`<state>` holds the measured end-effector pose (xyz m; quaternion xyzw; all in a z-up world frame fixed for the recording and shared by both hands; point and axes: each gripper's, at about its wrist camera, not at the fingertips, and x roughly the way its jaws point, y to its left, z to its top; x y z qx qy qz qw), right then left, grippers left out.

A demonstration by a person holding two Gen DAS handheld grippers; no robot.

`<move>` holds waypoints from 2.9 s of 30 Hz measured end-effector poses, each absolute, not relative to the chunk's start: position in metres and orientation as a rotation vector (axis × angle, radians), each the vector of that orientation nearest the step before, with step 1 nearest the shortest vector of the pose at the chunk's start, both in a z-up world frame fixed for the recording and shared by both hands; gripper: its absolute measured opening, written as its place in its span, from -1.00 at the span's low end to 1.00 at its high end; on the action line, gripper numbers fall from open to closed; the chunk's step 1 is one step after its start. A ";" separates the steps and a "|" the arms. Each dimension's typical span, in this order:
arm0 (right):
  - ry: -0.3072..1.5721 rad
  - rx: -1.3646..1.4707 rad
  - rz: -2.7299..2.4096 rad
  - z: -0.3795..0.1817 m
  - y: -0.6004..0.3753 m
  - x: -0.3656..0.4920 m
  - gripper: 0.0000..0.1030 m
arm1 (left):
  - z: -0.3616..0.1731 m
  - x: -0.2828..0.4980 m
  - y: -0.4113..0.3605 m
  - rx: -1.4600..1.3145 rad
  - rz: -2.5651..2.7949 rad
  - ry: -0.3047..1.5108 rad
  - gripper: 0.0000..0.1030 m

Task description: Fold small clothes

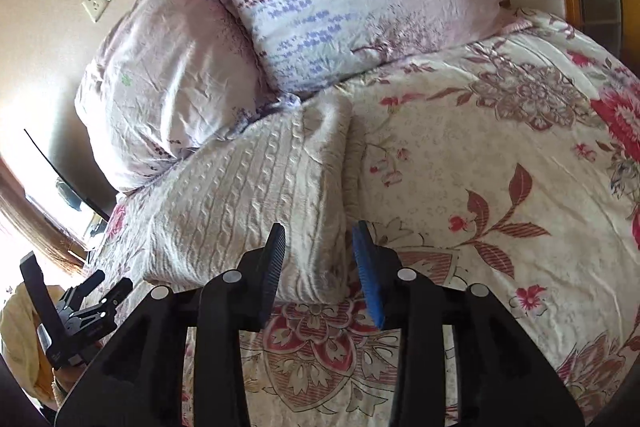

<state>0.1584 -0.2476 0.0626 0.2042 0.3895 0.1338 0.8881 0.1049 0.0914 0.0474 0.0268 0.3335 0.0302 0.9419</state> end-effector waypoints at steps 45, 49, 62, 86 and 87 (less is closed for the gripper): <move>0.781 -0.022 -0.045 0.072 -0.203 0.121 0.97 | 0.026 0.117 0.073 -0.010 0.038 0.793 0.96; 0.762 0.015 0.007 0.069 -0.199 0.118 0.97 | 0.020 0.110 0.068 0.003 0.034 0.800 0.96; 0.918 -0.046 0.045 0.035 -0.167 0.131 0.97 | -0.001 0.119 0.056 0.064 0.046 0.881 0.96; 0.995 0.011 0.066 0.020 -0.170 0.138 0.97 | -0.007 0.124 0.063 0.002 0.001 0.920 0.96; 0.994 0.011 0.066 0.020 -0.170 0.138 0.97 | -0.007 0.124 0.063 0.001 0.001 0.920 0.96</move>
